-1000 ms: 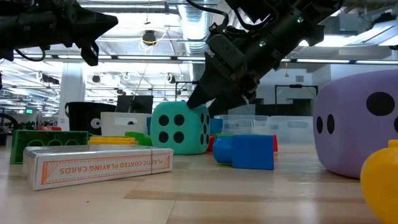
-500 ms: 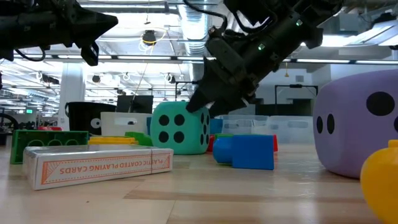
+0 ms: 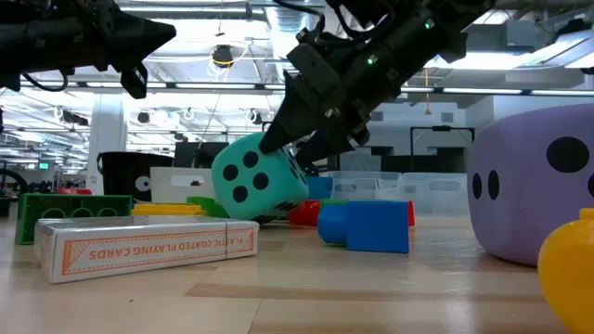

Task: Pick & Place Toys
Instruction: Put the light blue dice into the blue bin

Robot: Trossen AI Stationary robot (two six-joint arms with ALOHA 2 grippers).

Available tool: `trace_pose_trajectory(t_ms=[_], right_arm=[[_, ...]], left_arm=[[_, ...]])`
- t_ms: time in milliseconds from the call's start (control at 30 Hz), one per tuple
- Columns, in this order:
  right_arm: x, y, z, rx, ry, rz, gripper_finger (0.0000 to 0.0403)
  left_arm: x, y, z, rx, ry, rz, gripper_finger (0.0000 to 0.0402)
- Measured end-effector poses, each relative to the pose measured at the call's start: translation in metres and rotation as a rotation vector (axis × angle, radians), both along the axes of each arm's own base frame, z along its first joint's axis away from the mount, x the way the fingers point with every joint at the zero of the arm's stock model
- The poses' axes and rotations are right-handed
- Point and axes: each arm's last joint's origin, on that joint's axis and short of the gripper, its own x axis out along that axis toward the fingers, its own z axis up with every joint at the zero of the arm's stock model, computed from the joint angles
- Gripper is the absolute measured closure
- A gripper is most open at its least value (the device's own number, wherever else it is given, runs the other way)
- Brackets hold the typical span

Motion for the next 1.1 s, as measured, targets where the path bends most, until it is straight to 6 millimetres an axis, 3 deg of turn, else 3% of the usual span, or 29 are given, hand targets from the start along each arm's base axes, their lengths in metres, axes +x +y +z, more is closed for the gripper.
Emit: trace_pose_trajectory(t_ms=[200, 600, 1100], right_arm=[[0.000, -0.001, -0.001, 0.019, -0.006, -0.028, 0.0008], [0.002, 0.000, 0.002, 0.024, -0.041, -0.030, 0.0065], [0.009, -0.001, 0.013, -0.055, -0.118, -0.023, 0.0071]], left_arm=[[0.000, 0.000, 0.000, 0.000, 0.000, 0.001, 0.0399], [0.000, 0.000, 0.000, 0.000, 0.000, 0.001, 0.0399], [0.000, 0.000, 0.000, -0.001, 0.000, 0.005, 0.0399]])
